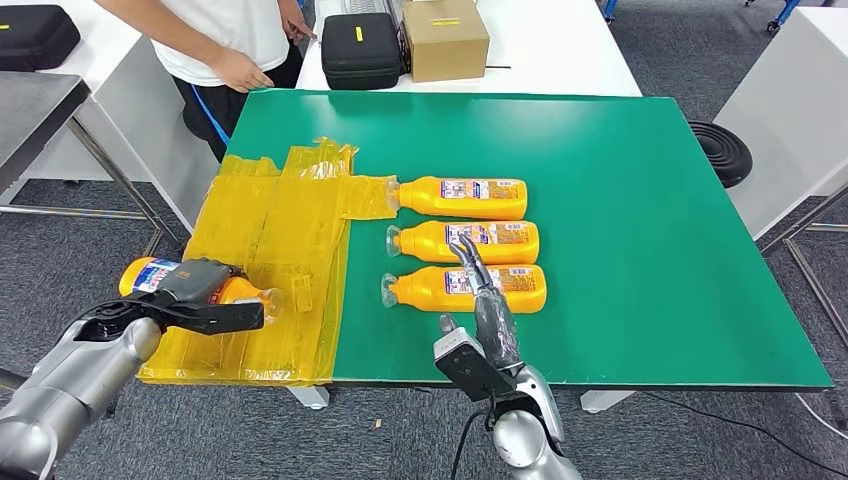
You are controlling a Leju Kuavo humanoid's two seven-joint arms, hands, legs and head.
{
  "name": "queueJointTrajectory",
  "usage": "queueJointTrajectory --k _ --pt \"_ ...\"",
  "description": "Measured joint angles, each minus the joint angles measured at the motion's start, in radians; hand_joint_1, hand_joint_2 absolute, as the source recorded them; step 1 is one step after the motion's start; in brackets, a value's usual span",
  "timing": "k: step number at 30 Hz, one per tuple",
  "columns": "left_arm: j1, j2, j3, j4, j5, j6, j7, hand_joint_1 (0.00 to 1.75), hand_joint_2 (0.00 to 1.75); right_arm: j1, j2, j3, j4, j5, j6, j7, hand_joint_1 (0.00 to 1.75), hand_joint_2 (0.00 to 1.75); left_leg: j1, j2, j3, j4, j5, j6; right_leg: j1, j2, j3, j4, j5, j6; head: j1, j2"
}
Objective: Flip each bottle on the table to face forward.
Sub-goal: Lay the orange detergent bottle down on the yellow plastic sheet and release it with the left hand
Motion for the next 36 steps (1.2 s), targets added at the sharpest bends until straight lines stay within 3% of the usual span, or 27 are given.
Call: queueJointTrajectory --k 3,8,11,15,20,24,36 --pt "-0.015 -0.002 -0.005 0.011 0.013 -0.029 -0.013 1.2 1.75 0.0 0.0 -0.001 0.006 -0.003 -0.003 0.0 0.0 0.0 0.0 -0.001 0.0 0.0 0.0 0.0 0.0 0.0 0.001 0.0 0.0 0.0 0.0 0.0" --pt "-0.042 -0.008 -0.015 0.044 0.032 -0.061 -0.029 0.58 1.75 0.0 0.0 -0.001 0.017 -0.017 -0.014 -0.005 0.0 0.0 0.0 -0.001 0.001 0.0 0.0 0.0 0.0 -0.001 0.001 0.0 0.0 0.0 0.0 0.0" --pt "-0.049 -0.012 -0.026 0.063 0.033 -0.064 -0.032 0.45 1.75 0.0 -0.001 -0.001 0.022 -0.022 -0.02 -0.006 0.0 0.0 0.0 -0.001 0.001 0.0 0.0 0.0 0.0 0.0 0.001 0.0 0.0 0.0 0.0 0.0" --pt "-0.056 -0.018 -0.041 0.082 0.032 -0.064 -0.036 0.42 1.75 0.001 -0.002 -0.001 0.025 -0.026 -0.026 -0.007 0.0 0.0 0.0 -0.001 0.001 0.0 0.0 0.0 0.0 -0.001 0.002 0.0 0.0 0.0 0.0 0.0" --pt "-0.066 -0.022 -0.055 0.097 0.032 -0.065 -0.039 0.1 1.75 0.002 -0.002 -0.001 0.025 -0.029 -0.027 -0.007 0.0 0.0 0.0 -0.001 0.002 0.0 0.0 0.0 0.0 -0.001 0.002 0.0 0.0 0.0 0.0 0.0" --pt "-0.074 -0.028 -0.063 0.108 0.029 -0.068 -0.039 0.0 1.75 0.002 -0.002 -0.001 0.025 -0.031 -0.029 -0.007 0.0 0.0 0.0 -0.001 0.002 0.0 0.0 0.0 0.0 -0.001 0.003 0.0 0.0 0.0 0.0 0.0" --pt "-0.093 -0.032 -0.091 0.123 0.027 -0.084 -0.045 0.0 1.75 -0.006 -0.001 -0.002 0.032 -0.035 -0.027 -0.001 0.0 0.0 0.0 -0.004 0.002 0.0 0.0 0.0 0.0 -0.002 0.004 0.0 0.0 0.0 0.0 0.0"
